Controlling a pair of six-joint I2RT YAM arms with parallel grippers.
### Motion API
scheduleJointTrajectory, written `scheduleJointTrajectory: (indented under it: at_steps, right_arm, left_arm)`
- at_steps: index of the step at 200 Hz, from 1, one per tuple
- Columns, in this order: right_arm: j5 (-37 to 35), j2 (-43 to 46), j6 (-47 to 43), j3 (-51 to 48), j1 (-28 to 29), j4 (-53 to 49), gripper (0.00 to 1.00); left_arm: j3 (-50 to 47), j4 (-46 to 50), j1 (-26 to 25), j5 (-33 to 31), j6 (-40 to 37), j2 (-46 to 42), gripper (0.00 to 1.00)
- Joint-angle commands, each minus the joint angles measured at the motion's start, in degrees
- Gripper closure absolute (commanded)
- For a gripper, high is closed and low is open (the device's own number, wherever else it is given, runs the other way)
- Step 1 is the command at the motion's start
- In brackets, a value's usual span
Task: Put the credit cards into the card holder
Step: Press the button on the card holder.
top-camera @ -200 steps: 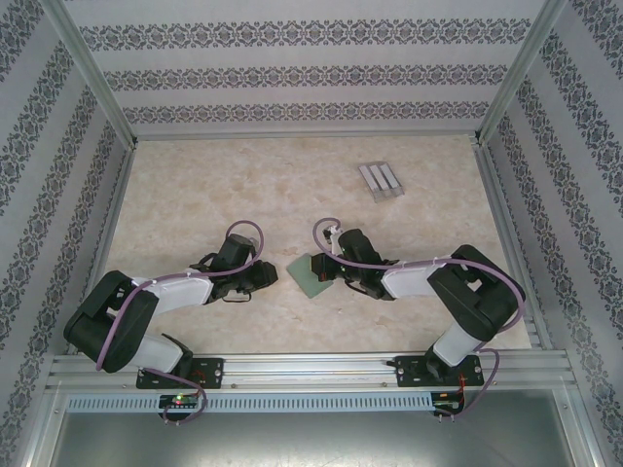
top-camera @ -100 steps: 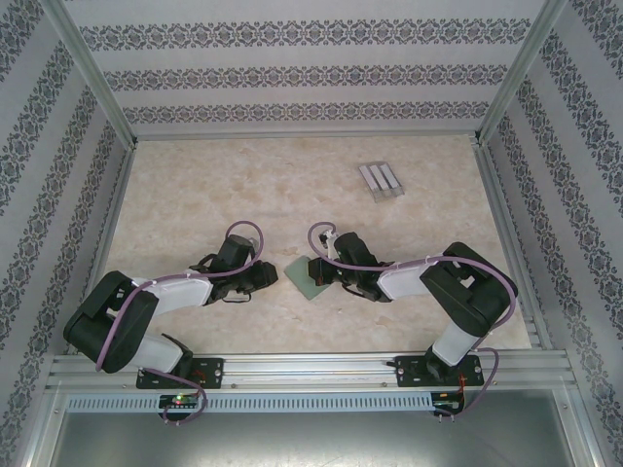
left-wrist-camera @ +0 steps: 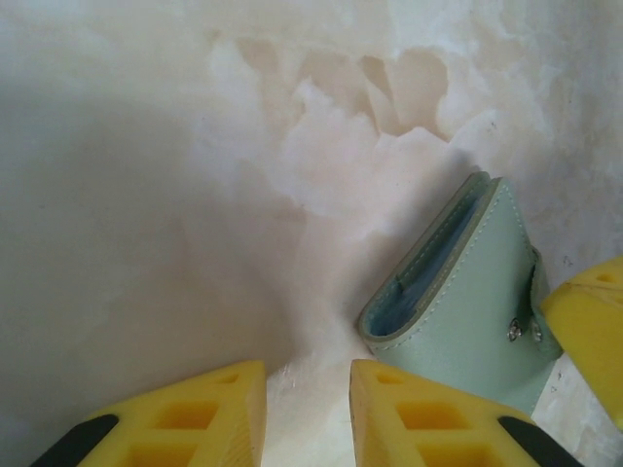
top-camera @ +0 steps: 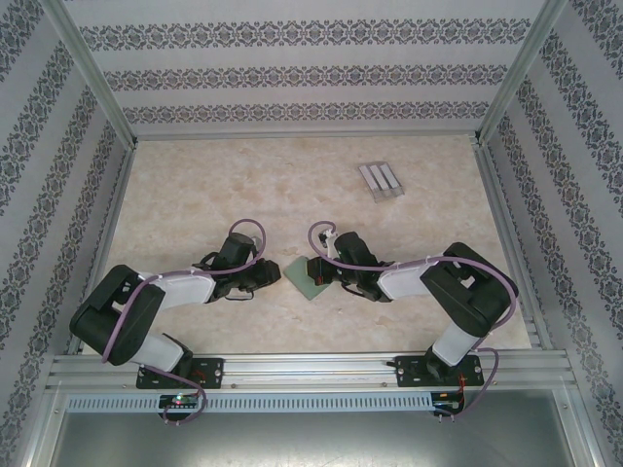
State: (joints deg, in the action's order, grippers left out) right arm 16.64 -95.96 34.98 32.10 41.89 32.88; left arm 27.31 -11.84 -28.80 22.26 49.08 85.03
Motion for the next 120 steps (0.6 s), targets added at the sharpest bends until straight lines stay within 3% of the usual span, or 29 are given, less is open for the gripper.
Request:
scheduleJointTrajectory:
  at_steps: [1, 120]
  right_arm:
    - [1.1, -1.5, 0.2, -0.4, 0.8, 2.1, 1.0]
    - [0.7, -3.4, -3.0, -1.6, 2.0, 4.1, 1.0]
  left_arm:
    - [0.2, -7.6, -2.5, 4.7, 1.6, 5.9, 0.71]
    - [1.6, -8.4, -2.7, 4.0, 4.2, 9.4, 0.73]
